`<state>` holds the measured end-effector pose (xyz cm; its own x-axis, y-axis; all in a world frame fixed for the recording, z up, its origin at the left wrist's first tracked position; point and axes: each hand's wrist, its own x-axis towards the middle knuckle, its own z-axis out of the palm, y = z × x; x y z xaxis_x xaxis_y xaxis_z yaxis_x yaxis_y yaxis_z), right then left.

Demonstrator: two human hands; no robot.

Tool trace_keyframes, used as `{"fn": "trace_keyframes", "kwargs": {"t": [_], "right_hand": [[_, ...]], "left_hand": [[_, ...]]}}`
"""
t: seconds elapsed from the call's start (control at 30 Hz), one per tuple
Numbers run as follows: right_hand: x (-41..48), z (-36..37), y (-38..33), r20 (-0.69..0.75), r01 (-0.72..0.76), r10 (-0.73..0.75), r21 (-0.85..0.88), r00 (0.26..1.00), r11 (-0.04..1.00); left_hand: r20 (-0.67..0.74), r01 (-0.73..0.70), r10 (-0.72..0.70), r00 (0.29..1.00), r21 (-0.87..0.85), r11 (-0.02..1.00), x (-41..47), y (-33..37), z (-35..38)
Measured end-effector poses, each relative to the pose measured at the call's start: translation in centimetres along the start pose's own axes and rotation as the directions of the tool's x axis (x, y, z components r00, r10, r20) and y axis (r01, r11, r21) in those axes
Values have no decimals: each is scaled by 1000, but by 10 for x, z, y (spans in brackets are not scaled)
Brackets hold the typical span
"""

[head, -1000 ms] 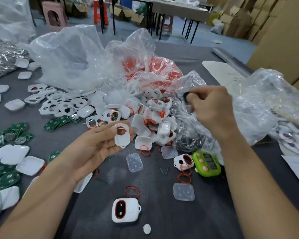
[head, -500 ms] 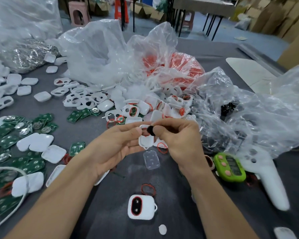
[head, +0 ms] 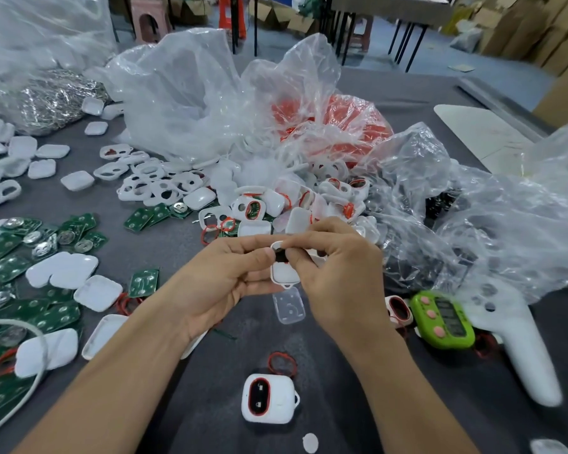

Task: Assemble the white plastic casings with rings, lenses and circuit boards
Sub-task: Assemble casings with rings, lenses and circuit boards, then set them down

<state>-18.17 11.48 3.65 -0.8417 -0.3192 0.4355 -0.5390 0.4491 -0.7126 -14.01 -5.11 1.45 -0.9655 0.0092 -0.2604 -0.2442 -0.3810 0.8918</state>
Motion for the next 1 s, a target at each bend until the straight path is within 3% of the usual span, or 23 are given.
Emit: {"fn": "trace_keyframes", "kwargs": {"t": [0.13,0.33,0.43,0.53,0.73,1.0], "right_hand": [[0,4,-1,-24,-53,53,5,998,999],[2,7,2,-89,-251,264,137,960,958],[4,2,4,22,-361,367,248,930,899],[6,0,6,142,-392,367,264,919,881],[4,-2,5,129,-373,351,243,927,896],[3,1,0,236,-434,377,284,896,855]], "left_hand": [[-9,-44,45,999,50,998,-1,-3,0],[-84,-155,163,983,96,983,-4,-6,11],[-140,-218,235,962,128,968,-7,-4,16],[-155,-253,279,948,168,953,-8,-3,19],[-214,-263,302,929,190,946,-10,-1,21],[-314,-251,307,898,208,945,-8,-2,21]]}}
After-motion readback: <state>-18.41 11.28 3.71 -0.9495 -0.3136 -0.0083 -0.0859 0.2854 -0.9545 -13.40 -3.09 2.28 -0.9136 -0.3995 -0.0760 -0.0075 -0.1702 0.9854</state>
